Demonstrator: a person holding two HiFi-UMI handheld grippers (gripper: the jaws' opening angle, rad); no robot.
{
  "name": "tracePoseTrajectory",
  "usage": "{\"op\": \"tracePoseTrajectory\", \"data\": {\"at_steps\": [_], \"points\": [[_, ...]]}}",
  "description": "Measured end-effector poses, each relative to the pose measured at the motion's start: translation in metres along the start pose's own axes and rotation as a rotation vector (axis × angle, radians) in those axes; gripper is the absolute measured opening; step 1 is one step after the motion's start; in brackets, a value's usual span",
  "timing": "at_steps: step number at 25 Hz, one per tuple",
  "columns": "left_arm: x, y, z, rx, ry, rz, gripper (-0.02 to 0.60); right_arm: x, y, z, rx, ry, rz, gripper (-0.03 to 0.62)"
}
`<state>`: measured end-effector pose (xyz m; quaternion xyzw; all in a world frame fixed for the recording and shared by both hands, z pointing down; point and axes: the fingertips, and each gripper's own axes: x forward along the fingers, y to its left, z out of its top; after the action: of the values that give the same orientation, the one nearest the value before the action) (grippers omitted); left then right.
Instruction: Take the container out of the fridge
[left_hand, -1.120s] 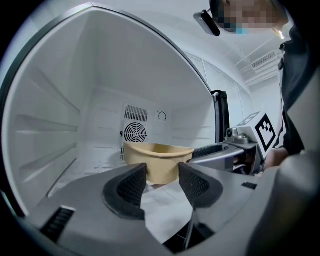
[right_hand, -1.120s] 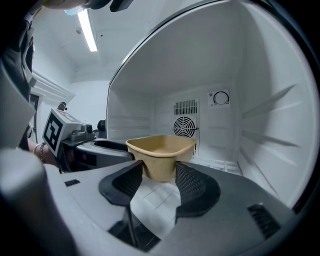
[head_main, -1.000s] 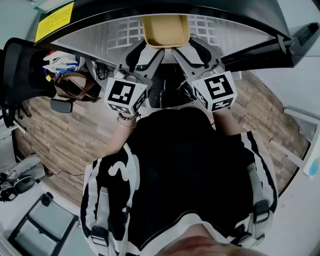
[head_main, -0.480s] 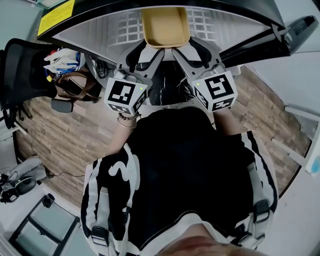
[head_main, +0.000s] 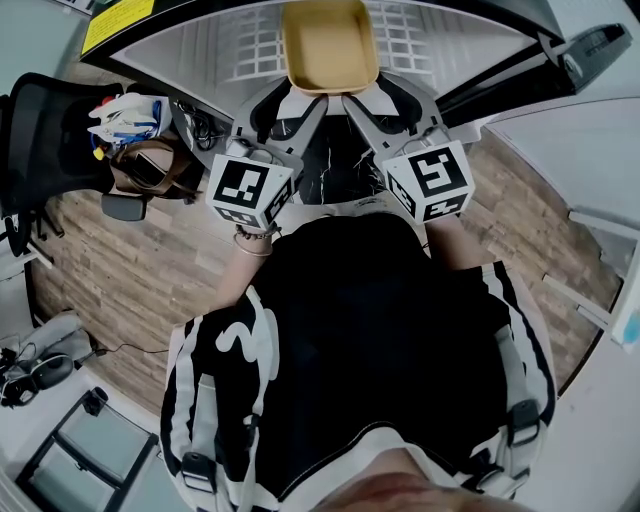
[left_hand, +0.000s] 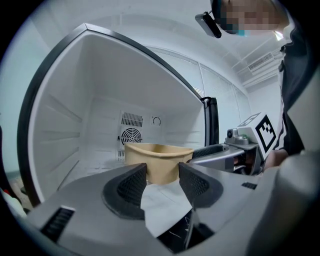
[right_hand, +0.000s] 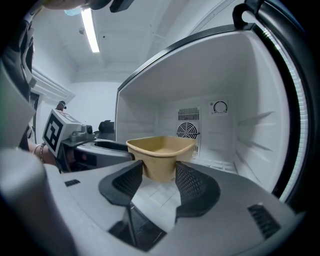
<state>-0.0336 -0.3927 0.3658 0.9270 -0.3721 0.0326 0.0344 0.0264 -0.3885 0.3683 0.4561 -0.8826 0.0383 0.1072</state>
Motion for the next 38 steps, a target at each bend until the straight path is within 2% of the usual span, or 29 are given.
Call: {"op": "tracePoseTrajectory", "data": {"at_steps": [38], "points": [[-0.052, -0.023, 0.003, 0.014, -0.022, -0.007, 0.206, -0.031, 0.048, 0.003, -0.023, -0.027, -0.011, 0.214]]}}
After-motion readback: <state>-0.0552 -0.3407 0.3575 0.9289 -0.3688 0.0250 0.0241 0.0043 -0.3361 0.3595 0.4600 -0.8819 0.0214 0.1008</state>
